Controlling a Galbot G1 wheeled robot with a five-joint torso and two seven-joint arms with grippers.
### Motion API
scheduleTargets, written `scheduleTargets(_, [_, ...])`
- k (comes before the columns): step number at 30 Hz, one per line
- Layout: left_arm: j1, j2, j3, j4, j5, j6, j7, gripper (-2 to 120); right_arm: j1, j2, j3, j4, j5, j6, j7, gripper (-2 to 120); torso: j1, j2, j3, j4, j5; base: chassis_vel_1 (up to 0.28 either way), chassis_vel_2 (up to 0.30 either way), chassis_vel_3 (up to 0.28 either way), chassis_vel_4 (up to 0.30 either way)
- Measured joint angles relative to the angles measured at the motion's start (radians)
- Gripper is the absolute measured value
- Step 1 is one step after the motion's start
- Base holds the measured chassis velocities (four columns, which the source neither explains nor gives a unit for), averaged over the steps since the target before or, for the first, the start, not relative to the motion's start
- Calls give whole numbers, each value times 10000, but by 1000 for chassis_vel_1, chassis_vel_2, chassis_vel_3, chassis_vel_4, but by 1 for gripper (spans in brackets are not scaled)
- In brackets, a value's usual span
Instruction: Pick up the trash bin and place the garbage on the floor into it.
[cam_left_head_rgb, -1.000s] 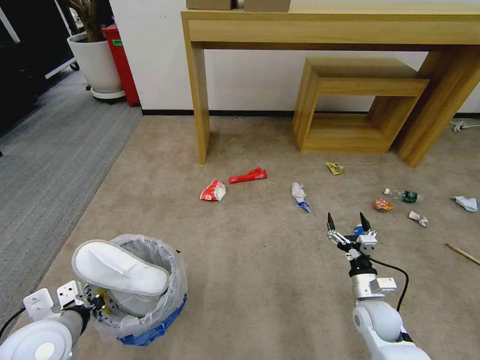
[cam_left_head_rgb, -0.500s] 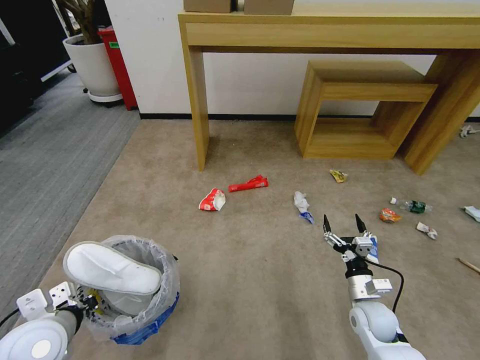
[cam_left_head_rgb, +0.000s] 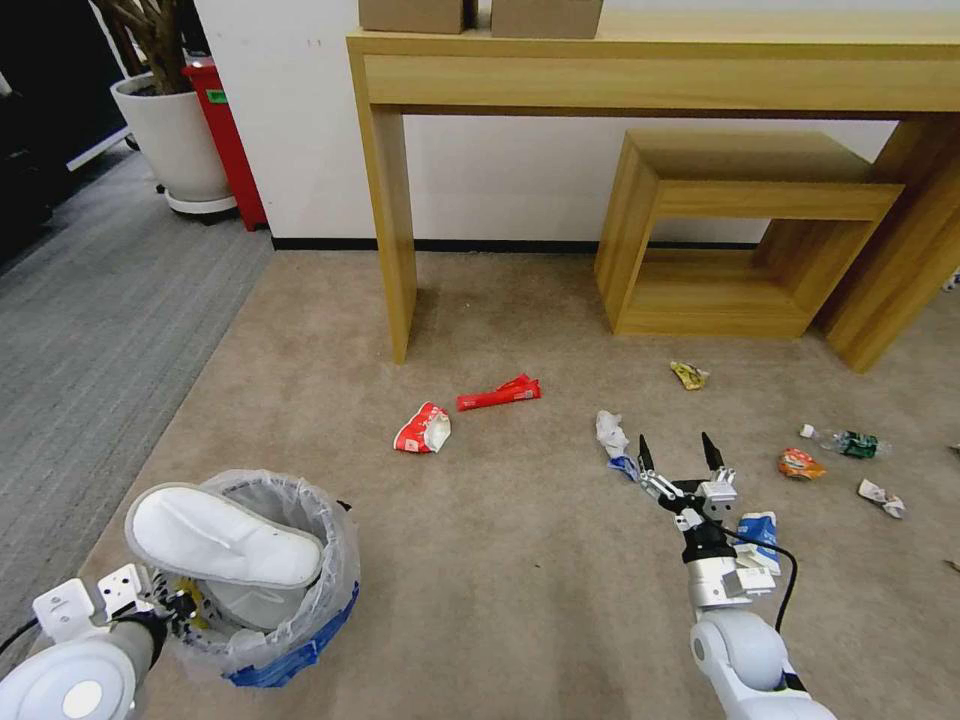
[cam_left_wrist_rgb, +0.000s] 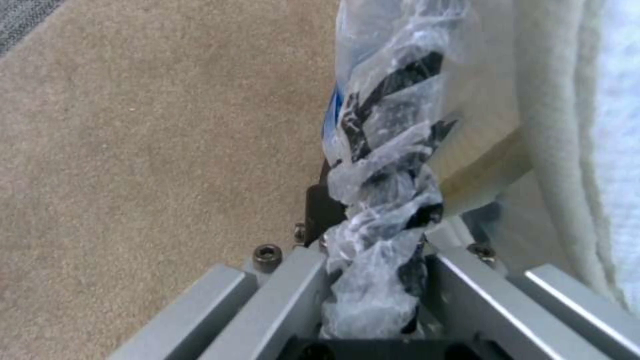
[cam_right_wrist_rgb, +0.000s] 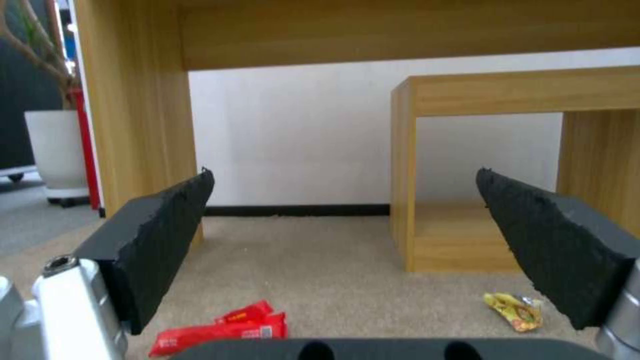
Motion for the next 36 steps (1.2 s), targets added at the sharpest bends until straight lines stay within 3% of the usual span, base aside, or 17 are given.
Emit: scheduleTargets(36, [-54, 18, 66, 50, -45, -34, 2, 0, 109, 155, 48, -380, -372, -79, -154, 100, -2, 3, -1, -1, 0, -13, 15, 13, -14])
